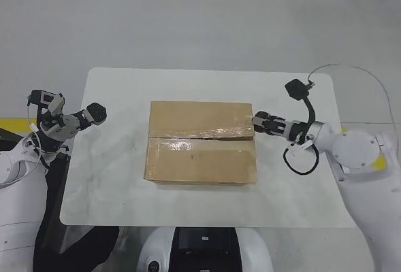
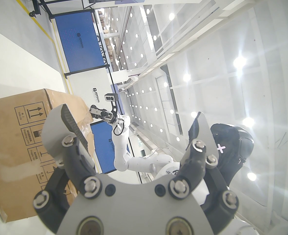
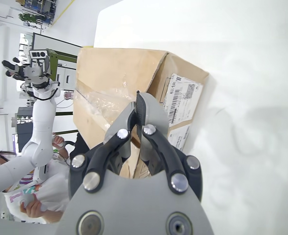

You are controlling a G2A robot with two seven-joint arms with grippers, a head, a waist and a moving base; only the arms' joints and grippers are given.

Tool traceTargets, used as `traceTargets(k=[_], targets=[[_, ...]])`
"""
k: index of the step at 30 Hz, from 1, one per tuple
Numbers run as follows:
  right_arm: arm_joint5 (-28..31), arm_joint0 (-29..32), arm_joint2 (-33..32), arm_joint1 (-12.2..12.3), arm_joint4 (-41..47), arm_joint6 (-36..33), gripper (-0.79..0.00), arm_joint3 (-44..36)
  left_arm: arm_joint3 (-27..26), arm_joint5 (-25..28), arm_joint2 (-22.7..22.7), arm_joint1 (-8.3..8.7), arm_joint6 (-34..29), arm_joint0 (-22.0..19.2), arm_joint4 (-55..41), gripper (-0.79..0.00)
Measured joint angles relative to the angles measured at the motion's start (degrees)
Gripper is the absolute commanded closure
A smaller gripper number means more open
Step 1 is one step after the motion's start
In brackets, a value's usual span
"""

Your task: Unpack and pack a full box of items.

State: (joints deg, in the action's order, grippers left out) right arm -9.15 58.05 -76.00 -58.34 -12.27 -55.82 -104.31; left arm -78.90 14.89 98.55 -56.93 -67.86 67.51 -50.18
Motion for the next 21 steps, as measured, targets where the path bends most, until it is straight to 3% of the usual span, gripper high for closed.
traceTargets(k=[13, 21], targets=[[-6.5, 0.8, 2.7, 0.6, -14.2, -0.6, 0.0, -8.6, 0.0, 0.0, 0.0, 0.0, 0.0, 0.0, 0.0, -0.785], [-5.2, 0.3, 2.2, 0.3, -7.4, -1.1, 0.0, -8.3, 0.0, 0.0, 0.0, 0.0, 0.0, 0.0, 0.0, -0.785]])
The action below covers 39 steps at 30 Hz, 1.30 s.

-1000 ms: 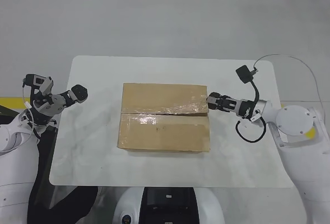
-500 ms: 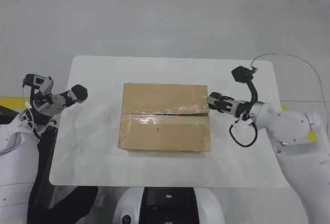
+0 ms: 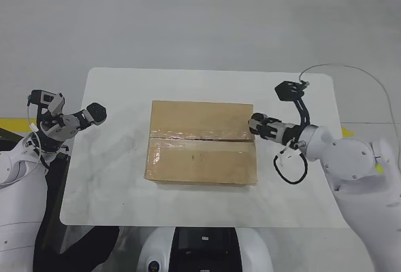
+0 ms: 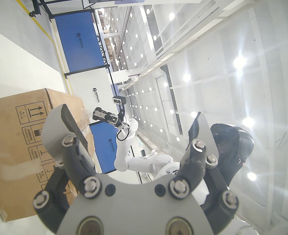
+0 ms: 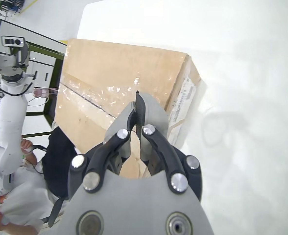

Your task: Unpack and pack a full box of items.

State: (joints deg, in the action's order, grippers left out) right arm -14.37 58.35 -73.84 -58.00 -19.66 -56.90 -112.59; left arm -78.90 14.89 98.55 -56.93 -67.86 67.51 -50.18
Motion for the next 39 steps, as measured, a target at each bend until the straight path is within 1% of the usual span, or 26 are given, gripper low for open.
traceTargets(k=[5, 9, 13, 16, 25, 32, 39], targets=[[1.4, 0.3, -1.5, -0.1, 8.3, -1.6, 0.0, 0.6, 0.0, 0.0, 0.0, 0.0, 0.0, 0.0, 0.0, -0.785], [2.1, 0.3, -3.1, -0.3, 17.4, -2.9, 0.0, 1.8, 0.0, 0.0, 0.0, 0.0, 0.0, 0.0, 0.0, -0.785], [3.3, -0.2, -2.6, -0.7, 24.5, -2.1, 0.0, 2.9, 0.0, 0.0, 0.0, 0.0, 0.0, 0.0, 0.0, -0.785], [4.3, -0.9, -2.1, -0.9, 27.4, -0.4, 0.0, 2.8, 0.0, 0.0, 0.0, 0.0, 0.0, 0.0, 0.0, -0.785], [4.8, -2.0, -0.6, -1.2, 29.2, 2.1, 0.0, -1.5, 0.0, 0.0, 0.0, 0.0, 0.0, 0.0, 0.0, -0.785], [6.7, -1.9, -0.1, -1.1, 27.6, 3.5, 0.0, -5.5, 0.0, 0.0, 0.0, 0.0, 0.0, 0.0, 0.0, -0.785], [5.8, -1.6, -0.6, -1.0, 28.3, 4.4, 0.0, -7.3, 0.0, 0.0, 0.0, 0.0, 0.0, 0.0, 0.0, -0.785]])
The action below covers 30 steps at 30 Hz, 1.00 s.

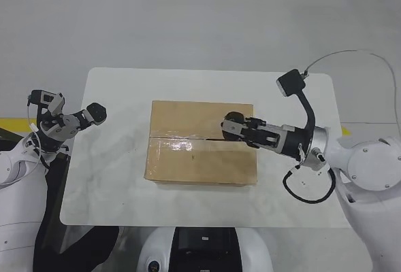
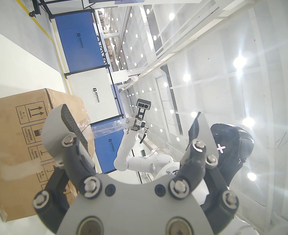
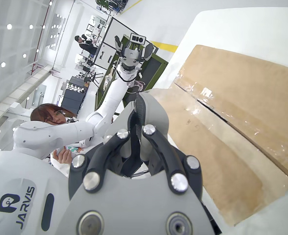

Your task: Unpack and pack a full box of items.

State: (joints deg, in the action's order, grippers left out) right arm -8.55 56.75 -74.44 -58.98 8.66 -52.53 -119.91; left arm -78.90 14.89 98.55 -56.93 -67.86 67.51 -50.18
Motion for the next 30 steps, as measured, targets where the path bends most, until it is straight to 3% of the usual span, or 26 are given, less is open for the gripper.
traceTargets(k=[9, 18, 30], targets=[[-5.2, 1.7, -3.3, 0.3, 2.5, 2.1, 0.0, -0.6, 0.0, 0.0, 0.0, 0.0, 0.0, 0.0, 0.0, -0.785], [-11.1, 9.6, -8.9, 1.3, 1.9, 2.8, 0.0, -3.8, 0.0, 0.0, 0.0, 0.0, 0.0, 0.0, 0.0, -0.785], [-13.7, 18.7, -15.4, 2.0, 4.7, 3.3, 0.0, -0.2, 0.0, 0.0, 0.0, 0.0, 0.0, 0.0, 0.0, -0.785]])
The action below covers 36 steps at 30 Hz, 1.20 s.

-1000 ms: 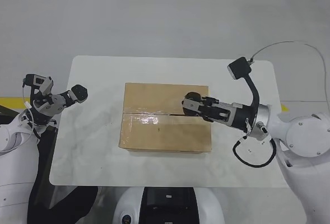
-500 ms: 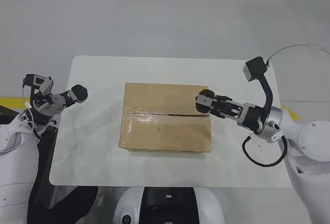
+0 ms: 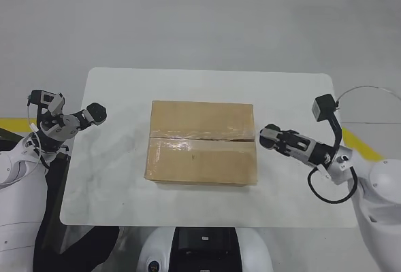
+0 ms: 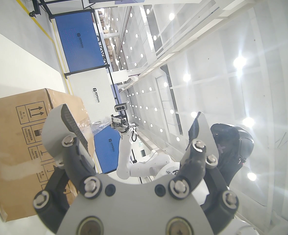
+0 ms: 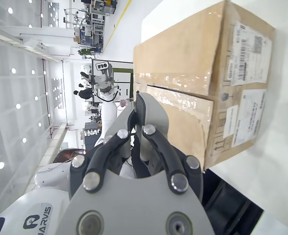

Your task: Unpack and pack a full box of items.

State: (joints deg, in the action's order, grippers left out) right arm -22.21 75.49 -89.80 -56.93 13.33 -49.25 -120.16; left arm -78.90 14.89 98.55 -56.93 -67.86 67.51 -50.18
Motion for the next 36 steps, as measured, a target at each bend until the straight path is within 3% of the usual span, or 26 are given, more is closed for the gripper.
traceTargets(k=[28, 30, 31, 32, 34, 36], targets=[[-5.1, -3.1, 4.6, 1.5, -9.1, -3.8, -0.012, 8.8, 0.0, 0.0, 0.0, 0.0, 0.0, 0.0, 0.0, -0.785], [-5.7, -3.5, 4.9, 1.6, -9.6, -3.8, -0.095, 9.1, 0.0, 0.0, 0.0, 0.0, 0.0, 0.0, 0.0, -0.785], [-6.1, -3.7, 5.0, 1.6, -9.9, -3.8, -0.219, 9.2, 0.0, 0.0, 0.0, 0.0, 0.0, 0.0, 0.0, -0.785], [-6.3, -3.8, 5.1, 1.7, -10.0, -3.8, -0.351, 9.3, 0.0, 0.0, 0.0, 0.0, 0.0, 0.0, 0.0, -0.785], [-6.6, -3.9, 4.8, 1.7, -9.9, -3.7, -0.77, 9.4, 0.0, 0.0, 0.0, 0.0, 0.0, 0.0, 0.0, -0.785], [-6.7, -3.6, 4.2, 1.8, -9.6, -3.2, -0.785, 9.2, 0.0, 0.0, 0.0, 0.0, 0.0, 0.0, 0.0, -0.785]])
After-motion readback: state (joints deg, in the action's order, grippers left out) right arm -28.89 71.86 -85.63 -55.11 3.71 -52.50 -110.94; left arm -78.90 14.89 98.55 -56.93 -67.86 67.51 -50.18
